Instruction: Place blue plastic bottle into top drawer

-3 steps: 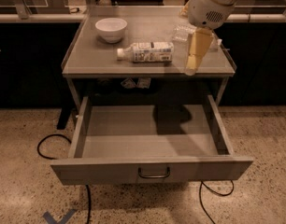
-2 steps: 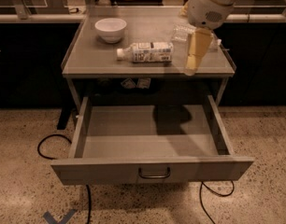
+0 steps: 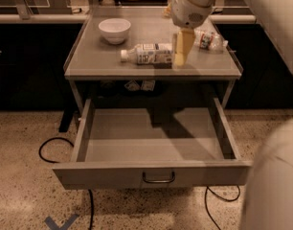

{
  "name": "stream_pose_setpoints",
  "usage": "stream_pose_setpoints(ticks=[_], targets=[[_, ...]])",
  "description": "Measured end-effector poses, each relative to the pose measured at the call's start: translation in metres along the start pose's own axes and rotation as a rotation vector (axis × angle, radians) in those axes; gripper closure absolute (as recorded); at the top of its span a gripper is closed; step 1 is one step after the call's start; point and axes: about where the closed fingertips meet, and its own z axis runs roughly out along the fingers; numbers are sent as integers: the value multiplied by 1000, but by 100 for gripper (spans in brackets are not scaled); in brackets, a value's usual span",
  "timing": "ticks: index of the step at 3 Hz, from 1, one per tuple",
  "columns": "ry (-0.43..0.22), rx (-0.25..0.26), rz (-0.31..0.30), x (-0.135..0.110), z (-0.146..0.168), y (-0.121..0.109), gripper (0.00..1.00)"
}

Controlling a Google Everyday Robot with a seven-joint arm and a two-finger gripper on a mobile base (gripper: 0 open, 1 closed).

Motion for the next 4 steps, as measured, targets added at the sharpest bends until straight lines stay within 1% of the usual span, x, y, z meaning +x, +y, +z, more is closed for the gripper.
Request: stream_pose_setpoints(ticks=[1, 2, 3, 4], targets=[[-10, -81, -100, -30, 48, -32, 0], [-10, -136, -181, -72, 131, -81, 0], [-17, -95, -180, -74, 136, -93, 0], [-24, -72, -180, -77, 141, -99, 0]])
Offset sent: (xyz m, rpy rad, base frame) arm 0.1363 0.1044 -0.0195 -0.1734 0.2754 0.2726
